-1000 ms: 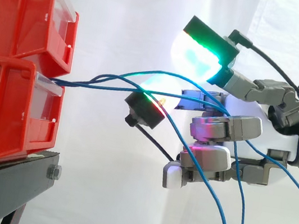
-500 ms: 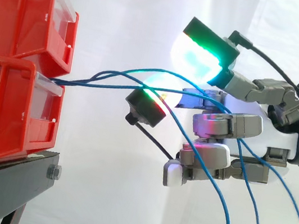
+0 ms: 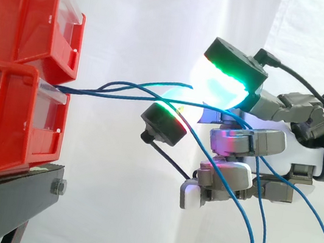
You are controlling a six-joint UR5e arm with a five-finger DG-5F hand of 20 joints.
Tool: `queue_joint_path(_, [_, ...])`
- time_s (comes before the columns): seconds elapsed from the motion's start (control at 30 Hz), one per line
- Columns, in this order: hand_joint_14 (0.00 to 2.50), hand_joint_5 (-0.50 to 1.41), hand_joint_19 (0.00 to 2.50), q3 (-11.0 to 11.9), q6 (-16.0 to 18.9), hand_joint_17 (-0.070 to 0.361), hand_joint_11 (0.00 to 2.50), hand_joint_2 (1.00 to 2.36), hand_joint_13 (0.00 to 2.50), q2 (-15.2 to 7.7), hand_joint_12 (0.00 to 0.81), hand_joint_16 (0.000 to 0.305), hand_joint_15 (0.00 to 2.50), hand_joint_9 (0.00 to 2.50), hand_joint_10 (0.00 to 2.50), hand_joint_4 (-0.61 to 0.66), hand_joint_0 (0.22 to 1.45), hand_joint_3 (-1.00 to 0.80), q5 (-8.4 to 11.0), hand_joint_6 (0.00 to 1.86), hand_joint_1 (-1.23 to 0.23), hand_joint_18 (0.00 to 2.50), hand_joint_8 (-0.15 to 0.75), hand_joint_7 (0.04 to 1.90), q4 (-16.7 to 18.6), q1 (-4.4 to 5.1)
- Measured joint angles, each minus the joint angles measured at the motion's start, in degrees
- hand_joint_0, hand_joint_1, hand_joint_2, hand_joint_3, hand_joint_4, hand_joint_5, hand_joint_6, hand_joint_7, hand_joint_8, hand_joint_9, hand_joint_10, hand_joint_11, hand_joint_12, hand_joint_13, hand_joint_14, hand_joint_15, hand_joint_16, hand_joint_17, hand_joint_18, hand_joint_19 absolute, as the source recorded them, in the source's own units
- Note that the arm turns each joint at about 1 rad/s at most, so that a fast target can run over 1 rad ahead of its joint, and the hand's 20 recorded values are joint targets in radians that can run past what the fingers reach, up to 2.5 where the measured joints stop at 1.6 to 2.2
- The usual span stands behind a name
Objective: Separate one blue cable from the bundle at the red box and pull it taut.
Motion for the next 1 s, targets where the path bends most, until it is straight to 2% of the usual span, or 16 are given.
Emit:
queue_joint_path(0.07, [0.02,-0.13,0.85,0.2,0.2,0.022,1.34,1.00,1.22,0.0,0.241,0.010,1.17,1.30,0.69,-0.01,0.46,-0.50,-0.05,0.91,-0.72,0.57,0.179,1.00,0.0,0.00])
queue_joint_path(0.1, [0.02,-0.13,0.84,0.2,0.3,0.021,1.35,1.00,1.21,0.0,0.238,0.009,1.17,1.31,0.66,-0.01,0.47,-0.50,-0.07,0.91,-0.66,0.56,0.173,0.99,0.0,0.00])
queue_joint_path(0.13, [0.02,-0.13,0.84,0.3,0.4,0.021,1.35,1.00,1.21,0.0,0.240,0.009,1.16,1.31,0.66,-0.01,0.47,-0.50,-0.11,0.91,-0.66,0.56,0.161,0.99,-0.1,-0.01])
queue_joint_path(0.2, [0.02,-0.13,0.87,0.4,0.6,0.013,1.45,1.00,1.19,0.0,0.215,0.006,1.18,1.32,0.54,-0.02,0.53,-0.50,-0.15,0.90,-0.58,0.54,0.143,1.00,-0.2,-0.01])
queue_joint_path(0.27, [0.02,-0.13,0.87,0.5,0.8,0.013,1.47,1.00,1.20,0.0,0.219,0.006,1.18,1.33,0.53,-0.02,0.54,-0.50,-0.20,0.90,-0.56,0.55,0.135,1.00,-0.2,-0.02])
queue_joint_path(0.37, [0.02,-0.13,0.86,0.6,0.9,0.013,1.48,1.00,1.20,0.0,0.220,0.006,1.19,1.33,0.52,-0.01,0.54,-0.50,-0.21,0.90,-0.56,0.56,0.125,1.01,-0.3,-0.02])
queue_joint_path(0.43, [0.02,-0.13,0.87,0.7,1.2,0.013,1.47,1.00,1.21,0.0,0.220,0.006,1.19,1.34,0.52,-0.01,0.55,-0.50,-0.20,0.90,-0.56,0.56,0.153,1.01,-0.3,-0.02])
queue_joint_path(0.67, [0.02,-0.14,0.87,1.4,2.4,0.011,1.51,1.00,1.21,0.0,0.217,0.005,1.18,1.34,0.49,-0.02,0.58,-0.50,-0.32,0.90,-0.54,0.56,0.129,1.01,-0.4,-0.12])
queue_joint_path(1.0, [0.02,-0.14,0.87,1.5,2.6,0.014,1.47,1.01,1.23,0.0,0.225,0.006,1.17,1.35,0.54,-0.03,0.60,-0.35,-0.25,0.91,-0.59,0.58,0.134,1.00,-0.1,-0.18])
